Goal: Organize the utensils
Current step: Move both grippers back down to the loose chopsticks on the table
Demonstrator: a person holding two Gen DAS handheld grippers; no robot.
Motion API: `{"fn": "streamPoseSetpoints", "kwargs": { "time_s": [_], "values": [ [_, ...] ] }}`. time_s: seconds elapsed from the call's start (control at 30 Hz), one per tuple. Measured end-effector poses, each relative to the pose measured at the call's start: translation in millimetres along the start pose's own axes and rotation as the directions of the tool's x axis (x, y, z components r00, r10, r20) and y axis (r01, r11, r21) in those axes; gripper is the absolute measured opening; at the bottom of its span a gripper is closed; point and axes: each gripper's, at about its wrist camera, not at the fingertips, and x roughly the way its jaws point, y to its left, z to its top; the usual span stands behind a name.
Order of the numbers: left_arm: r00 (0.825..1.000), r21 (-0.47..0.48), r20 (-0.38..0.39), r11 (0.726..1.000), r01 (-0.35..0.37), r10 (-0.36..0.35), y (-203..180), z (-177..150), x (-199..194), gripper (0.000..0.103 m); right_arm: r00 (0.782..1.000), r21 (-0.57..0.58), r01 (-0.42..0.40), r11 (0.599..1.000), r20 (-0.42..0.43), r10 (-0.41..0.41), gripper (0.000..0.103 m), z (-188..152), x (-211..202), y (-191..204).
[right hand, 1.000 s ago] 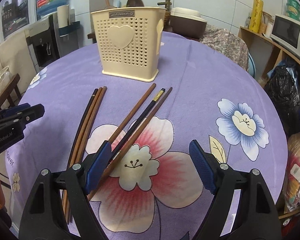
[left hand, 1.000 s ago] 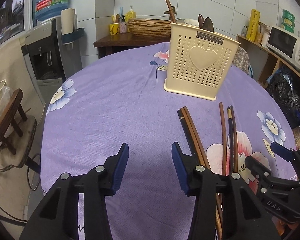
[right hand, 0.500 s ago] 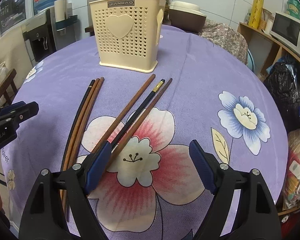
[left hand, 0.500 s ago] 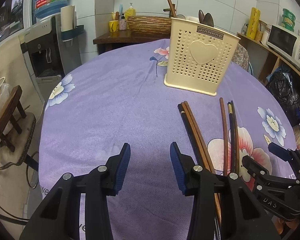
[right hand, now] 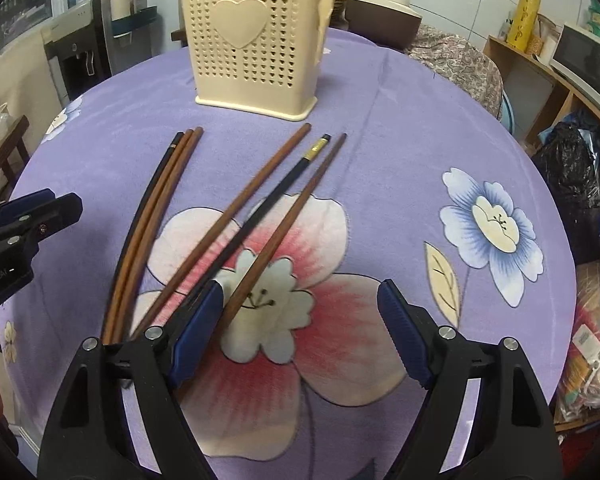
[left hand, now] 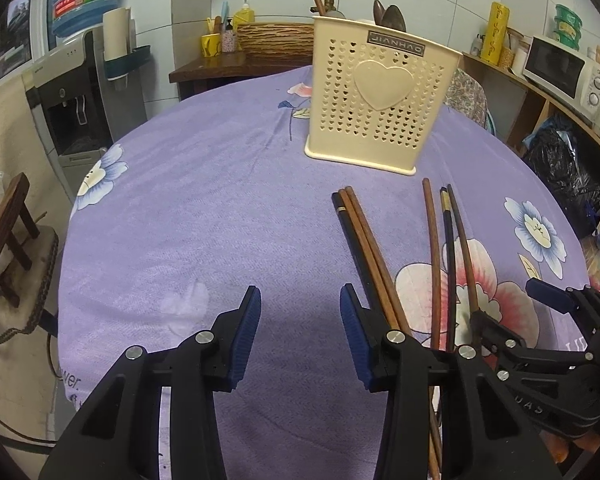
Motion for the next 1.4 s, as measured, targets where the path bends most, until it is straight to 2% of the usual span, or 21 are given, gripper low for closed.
{"fn": "streamPoseSetpoints", "kwargs": {
  "time_s": [0.2,0.3,0.47,0.63,1.0,1.17,1.27,1.4],
  "values": [
    [1.0,0.014,-0.003,1.0,0.019,-0.019,-12.1,-2.9,-0.6,0.041,1.0,0.035,-0.001,0.999,-0.003,0.001,0.079,-2.3,0.5,-14.1],
    [1.0,0.023,-0.005,1.0,0.018,-0.018,-18.9,-5.1,-0.4,0.041,0.999,0.043,0.02,0.999,0.035,-0.022,0.079,-1.8,-4.9,-14.4],
    [1.0,0.027,-0.021,0.999,0.023,-0.023,-25.8,-8.9,3.5,0.041,0.997,0.068,0.0,0.998,0.079,-0.005,0.079,-0.1,-14.3,-16.0],
    [0.999,0.054,-0.032,0.998,0.023,-0.021,-35.1,-12.9,7.7,0.041,0.996,0.075,-0.009,0.997,0.086,0.003,0.079,-0.7,-16.9,-17.6],
    [0.998,0.064,-0.05,0.997,-0.045,0.048,-25.5,-14.7,17.2,0.042,0.997,0.076,-0.011,0.997,0.08,0.005,0.079,-1.6,-15.6,-20.0],
    [0.997,0.026,-0.059,0.999,-0.04,0.042,-7.8,-13.4,17.1,0.042,0.996,0.109,-0.047,0.993,0.076,0.039,0.079,0.3,-12.6,-24.8],
    [1.0,-0.03,-0.027,1.0,-0.009,0.008,2.2,-9.4,9.4,0.042,0.995,0.132,-0.063,0.989,0.081,0.053,0.079,1.1,-12.1,-28.8],
    [0.999,-0.053,-0.01,0.998,0.031,-0.031,3.4,-1.5,7.7,0.041,0.996,0.139,-0.056,0.989,0.08,0.045,0.079,1.7,-10.4,-30.7]
  ]
}}
